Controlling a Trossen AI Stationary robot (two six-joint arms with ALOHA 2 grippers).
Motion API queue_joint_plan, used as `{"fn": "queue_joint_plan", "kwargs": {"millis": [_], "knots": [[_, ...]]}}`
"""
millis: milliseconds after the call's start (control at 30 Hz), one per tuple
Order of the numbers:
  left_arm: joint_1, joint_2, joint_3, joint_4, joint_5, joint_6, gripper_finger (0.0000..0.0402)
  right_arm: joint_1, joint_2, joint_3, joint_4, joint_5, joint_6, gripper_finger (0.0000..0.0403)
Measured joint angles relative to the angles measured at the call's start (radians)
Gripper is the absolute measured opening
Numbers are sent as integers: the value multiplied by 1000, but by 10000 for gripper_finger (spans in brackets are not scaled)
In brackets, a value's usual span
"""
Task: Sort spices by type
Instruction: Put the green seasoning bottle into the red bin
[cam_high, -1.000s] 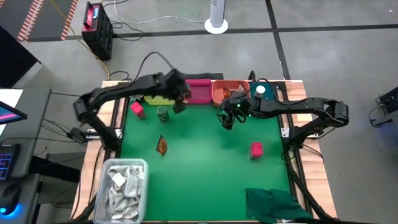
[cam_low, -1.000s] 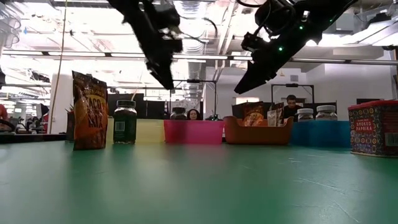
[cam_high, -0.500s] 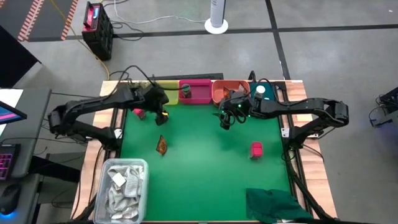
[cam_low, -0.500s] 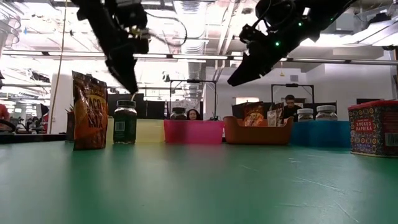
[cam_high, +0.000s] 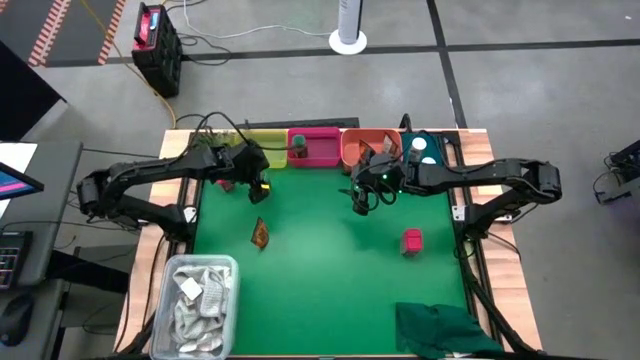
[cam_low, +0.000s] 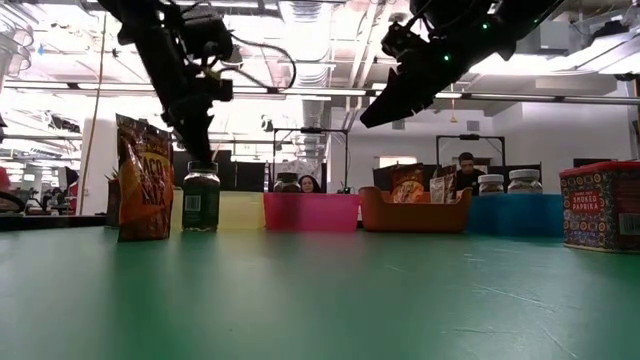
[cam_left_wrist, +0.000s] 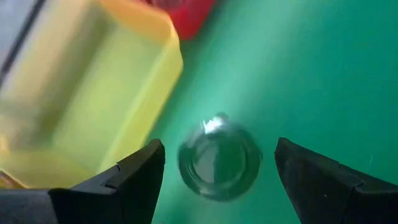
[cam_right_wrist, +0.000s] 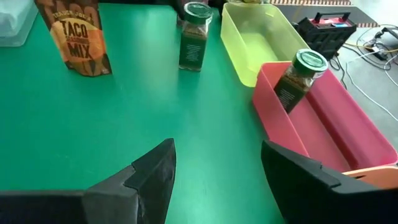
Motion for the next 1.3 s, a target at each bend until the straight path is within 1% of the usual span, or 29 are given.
{"fn": "queue_joint_plan", "kwargs": {"millis": [100,233,333,500,567,667,833,933,1033,1100,1167,1300], "knots": [[12,1,-34,-5,12,-32,292,-1,0,0,-1,0,0,265],[19,1,-77,37,13,-78,292,-1,0,0,0,0,-1,265],[19,1,-95,79,8,-82,291,0,0,0,1,1,-3,265],[19,1,-131,203,0,-82,291,0,0,0,1,1,-3,265],[19,1,-134,209,15,-74,289,-1,0,0,1,2,-3,265],[14,1,-134,202,32,-58,269,-1,0,0,1,3,-3,265],[-6,-2,-133,212,64,-41,189,0,0,0,3,3,-8,265],[-17,-1,-133,220,80,-32,187,-1,0,0,3,3,-10,265],[-27,2,-117,215,120,-32,187,0,0,1,-1,-1,-19,265],[-31,2,-103,228,141,-36,187,1,0,1,-4,-30,-27,265],[-34,2,-92,272,160,-41,187,2,0,1,-3,-54,-27,265],[-45,2,-87,374,187,-48,186,2,0,1,-3,-57,-26,265]]}}
